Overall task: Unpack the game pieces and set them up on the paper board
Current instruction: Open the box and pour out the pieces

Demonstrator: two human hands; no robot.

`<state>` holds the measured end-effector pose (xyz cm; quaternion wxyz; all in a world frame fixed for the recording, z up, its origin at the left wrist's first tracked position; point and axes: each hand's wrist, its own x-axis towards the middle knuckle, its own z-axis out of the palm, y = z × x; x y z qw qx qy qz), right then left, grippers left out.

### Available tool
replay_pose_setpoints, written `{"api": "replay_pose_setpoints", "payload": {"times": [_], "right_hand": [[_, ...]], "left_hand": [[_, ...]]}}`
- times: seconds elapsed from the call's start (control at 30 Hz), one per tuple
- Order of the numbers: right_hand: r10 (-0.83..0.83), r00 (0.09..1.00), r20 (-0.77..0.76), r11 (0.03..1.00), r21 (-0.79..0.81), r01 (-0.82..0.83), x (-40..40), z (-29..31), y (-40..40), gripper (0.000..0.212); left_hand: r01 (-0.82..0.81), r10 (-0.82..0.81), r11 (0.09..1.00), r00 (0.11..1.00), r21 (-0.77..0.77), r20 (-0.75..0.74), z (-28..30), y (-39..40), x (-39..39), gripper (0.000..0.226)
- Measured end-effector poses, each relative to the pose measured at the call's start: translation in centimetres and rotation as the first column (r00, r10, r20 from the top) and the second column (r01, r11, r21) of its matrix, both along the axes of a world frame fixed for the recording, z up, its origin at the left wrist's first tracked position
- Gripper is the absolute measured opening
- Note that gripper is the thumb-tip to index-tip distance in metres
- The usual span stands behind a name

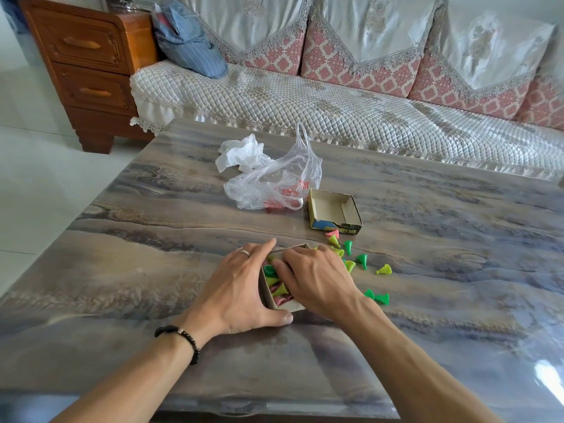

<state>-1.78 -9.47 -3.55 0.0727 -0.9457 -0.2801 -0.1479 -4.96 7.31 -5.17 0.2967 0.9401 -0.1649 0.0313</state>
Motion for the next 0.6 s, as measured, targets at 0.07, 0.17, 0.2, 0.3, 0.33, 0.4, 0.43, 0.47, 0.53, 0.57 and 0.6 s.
{"api": "replay_pose_setpoints", "payload": {"times": [0.07,0.17,0.2,0.3,0.33,0.4,0.43,0.47,0.53,0.57,0.6], "right_hand": [[-0.011,1.0,0.007,1.0,0.026,0.011,0.1,-0.1,0.0,0.05],[-0.028,0.999,0.016,0.999,0.027,0.027,0.1,-0.1,0.1,0.051],[-0.043,0.999,0.021,0.999,0.024,0.042,0.1,-0.1,0.1,0.053],[-0.147,0.989,0.02,0.983,0.117,0.143,0.0,0.2,0.1,0.059],[-0.179,0.983,-0.027,0.968,0.174,0.181,0.1,0.4,0.2,0.059],[-0.218,0.966,-0.141,0.906,0.338,0.254,0.6,0.9,0.2,0.06],[-0.239,0.957,-0.164,0.863,0.416,0.286,0.9,1.3,0.1,0.061],[-0.268,0.95,-0.163,0.825,0.47,0.313,1.3,1.7,-0.2,0.062],[-0.347,0.928,-0.136,0.791,0.489,0.367,2.1,2.3,-1.4,0.062],[-0.388,0.914,-0.117,0.796,0.458,0.396,2.5,2.4,-2.3,0.061],[-0.424,0.9,-0.099,0.806,0.411,0.425,2.8,2.4,-3.2,0.061]], "left_hand": [[-0.001,0.001,1.0,1.0,-0.005,-0.003,0.1,0.0,0.0,0.127],[-0.005,0.005,1.0,1.0,-0.005,-0.008,0.1,0.1,0.0,0.126],[-0.005,0.005,1.0,1.0,-0.004,-0.008,0.1,0.0,0.0,0.126],[-0.005,0.005,1.0,1.0,0.002,0.002,0.0,0.0,0.1,0.125],[-0.004,0.004,1.0,1.0,0.008,0.001,0.0,0.0,0.1,0.125],[-0.003,0.003,1.0,1.0,0.02,-0.004,0.0,0.0,0.1,0.124],[-0.002,0.002,1.0,1.0,0.023,-0.008,0.0,0.1,0.1,0.124],[-0.001,0.001,1.0,1.0,0.025,-0.009,0.0,0.1,0.1,0.124],[0.001,0.0,1.0,1.0,0.026,-0.009,0.0,0.1,0.1,0.124],[0.002,-0.002,1.0,1.0,0.027,-0.008,0.0,0.1,0.1,0.124],[0.005,-0.005,1.0,1.0,0.028,-0.005,0.0,0.1,0.1,0.124]]}}
